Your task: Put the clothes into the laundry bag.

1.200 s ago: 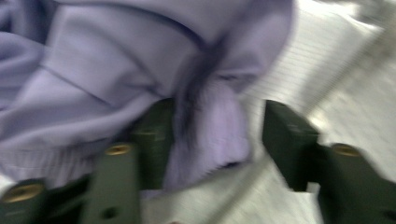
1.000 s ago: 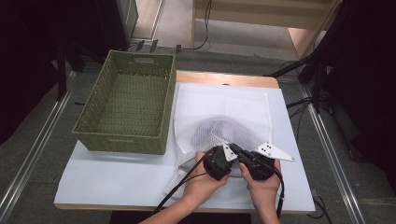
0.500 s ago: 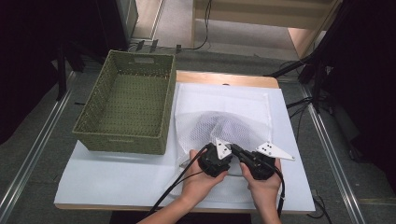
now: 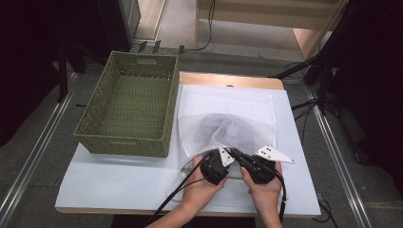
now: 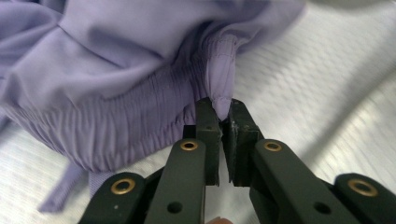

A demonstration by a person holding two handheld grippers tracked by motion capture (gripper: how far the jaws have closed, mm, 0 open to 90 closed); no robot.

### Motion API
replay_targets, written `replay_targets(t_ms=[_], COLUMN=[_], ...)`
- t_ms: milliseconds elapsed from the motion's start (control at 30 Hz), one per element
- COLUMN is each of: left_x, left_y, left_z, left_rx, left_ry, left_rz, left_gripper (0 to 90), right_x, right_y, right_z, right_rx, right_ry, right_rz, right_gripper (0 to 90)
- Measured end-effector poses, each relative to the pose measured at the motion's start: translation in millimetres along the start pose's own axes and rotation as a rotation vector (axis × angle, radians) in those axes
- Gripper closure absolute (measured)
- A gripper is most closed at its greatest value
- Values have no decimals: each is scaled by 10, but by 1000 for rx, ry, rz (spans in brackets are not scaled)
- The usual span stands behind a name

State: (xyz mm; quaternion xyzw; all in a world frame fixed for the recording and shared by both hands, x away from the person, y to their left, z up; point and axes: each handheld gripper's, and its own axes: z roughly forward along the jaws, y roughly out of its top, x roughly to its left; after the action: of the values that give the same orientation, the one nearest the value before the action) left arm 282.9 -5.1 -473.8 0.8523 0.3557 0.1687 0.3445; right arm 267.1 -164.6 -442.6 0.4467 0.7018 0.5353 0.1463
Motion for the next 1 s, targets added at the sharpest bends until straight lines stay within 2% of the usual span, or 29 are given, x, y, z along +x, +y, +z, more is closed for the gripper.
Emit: replay_targets(t_ms=[100, 167, 233, 367, 500, 633, 767, 900, 933, 967, 1000], left_x=[14, -35, -48, 21, 179, 353, 541, 677, 677, 726, 738], left_y=[13, -10, -45, -151, -290, -437, -585, -688, -688, -736, -751], left_z=[2, -71, -165, -452, -752, -957, -1095, -1184, -1184, -1236, -1247], left_rx=[-16, -29, -47, -84, -123, -161, -182, -185, -185, -194, -195], left_ry=[-25, -48, -73, -92, -85, -77, -71, -51, -51, -43, -44], left_rz=[-24, 5, 15, 23, 5, -24, -85, -101, -101, -121, -120], left_gripper=[829, 704, 627, 566, 544, 529, 525, 537, 538, 539, 539], right_x=[-33, -43, -54, -56, -21, 23, 63, 73, 74, 78, 83], right_y=[-24, -30, -28, -23, -39, -53, -90, -153, -168, -190, -201], right_z=[4, -5, -20, -43, -56, -85, -126, -185, -198, -217, -225], right_rx=[6, 8, 5, 4, 11, 17, 23, 28, 28, 30, 30], right_ry=[-2, -6, -7, -11, -12, -15, -23, -38, -40, -44, -43], right_rz=[5, 4, 1, 1, -8, -19, -28, -30, -27, -27, -30], right_gripper=[899, 899, 899, 899, 899, 899, 899, 899, 899, 899, 899])
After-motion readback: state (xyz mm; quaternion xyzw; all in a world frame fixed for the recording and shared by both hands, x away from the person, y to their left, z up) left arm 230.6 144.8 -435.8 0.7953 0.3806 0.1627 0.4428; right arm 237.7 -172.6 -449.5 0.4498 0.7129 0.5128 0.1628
